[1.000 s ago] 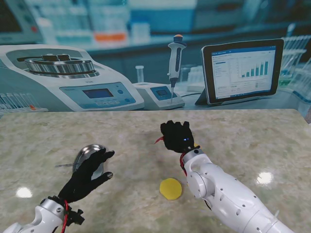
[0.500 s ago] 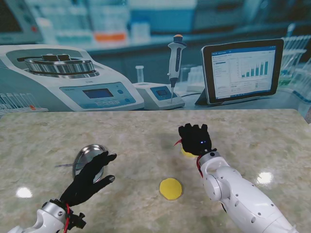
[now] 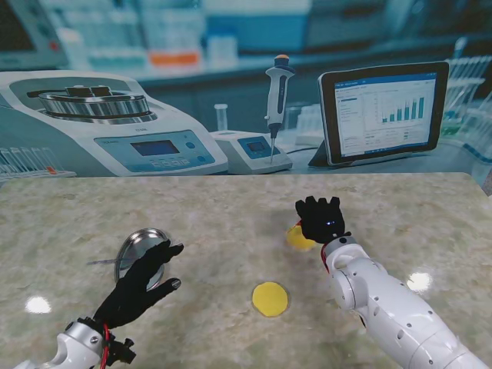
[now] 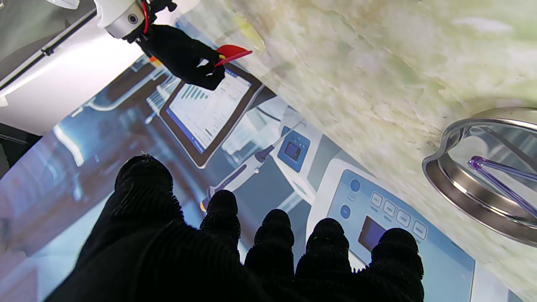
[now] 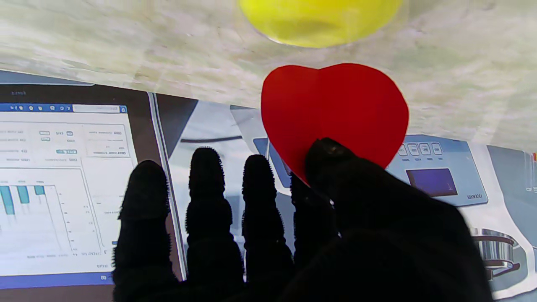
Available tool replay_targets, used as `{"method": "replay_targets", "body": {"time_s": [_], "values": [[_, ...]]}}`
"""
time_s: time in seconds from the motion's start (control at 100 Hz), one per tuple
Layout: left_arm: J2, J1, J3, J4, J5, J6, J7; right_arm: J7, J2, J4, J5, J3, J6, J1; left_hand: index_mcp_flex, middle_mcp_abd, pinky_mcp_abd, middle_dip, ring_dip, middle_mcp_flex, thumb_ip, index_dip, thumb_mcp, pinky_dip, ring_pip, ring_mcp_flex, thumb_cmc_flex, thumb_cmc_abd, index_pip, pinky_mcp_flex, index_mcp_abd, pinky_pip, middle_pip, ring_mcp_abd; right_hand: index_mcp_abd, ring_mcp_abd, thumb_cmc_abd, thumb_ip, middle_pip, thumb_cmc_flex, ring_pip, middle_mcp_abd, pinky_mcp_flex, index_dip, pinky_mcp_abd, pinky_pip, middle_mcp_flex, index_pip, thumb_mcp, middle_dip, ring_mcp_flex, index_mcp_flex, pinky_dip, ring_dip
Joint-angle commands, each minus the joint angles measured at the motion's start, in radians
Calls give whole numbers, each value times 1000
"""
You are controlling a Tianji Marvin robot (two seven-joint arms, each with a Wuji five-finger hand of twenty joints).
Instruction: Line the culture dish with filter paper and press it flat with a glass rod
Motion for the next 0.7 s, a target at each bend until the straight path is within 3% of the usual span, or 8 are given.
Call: {"method": "replay_targets", "body": {"time_s": [0.0, 0.45, 0.69], "values": [[-2, 7, -3, -10, -2, 3, -4, 1, 3, 19, 5, -7, 5, 10, -8, -22, -17, -9, 5, -25, 30, -6, -15, 1, -10, -29, 7, 12, -17, -2, -22, -50, 2, -28, -10, -5, 11, -27, 2, 10, 21, 13, 0, 0, 10, 27, 6, 22, 17, -5, 14, 23, 25, 16], [0, 16, -14, -26, 9, 13, -14, -49, -8, 127, 43, -64, -9, 71, -8, -21, -17, -10, 5, -25, 30, -5, -15, 0, -10, -28, 7, 11, -18, -2, -20, -50, 2, -28, -35, -6, 15, -35, -3, 16, 22, 0, 1, -21, 11, 27, 9, 16, -1, -9, 17, 23, 24, 15], [0, 17, -15, -29, 11, 15, -16, -74, -11, 157, 53, -88, -27, 80, -8, -21, -17, -10, 5, -25, 30, -5, -15, -1, -10, -28, 7, 12, -19, -2, -21, -50, 2, -29, -65, -8, -17, -48, -10, 8, 20, -12, 5, -82, 14, 26, 31, 22, 26, -18, 29, 47, 22, 13]]}}
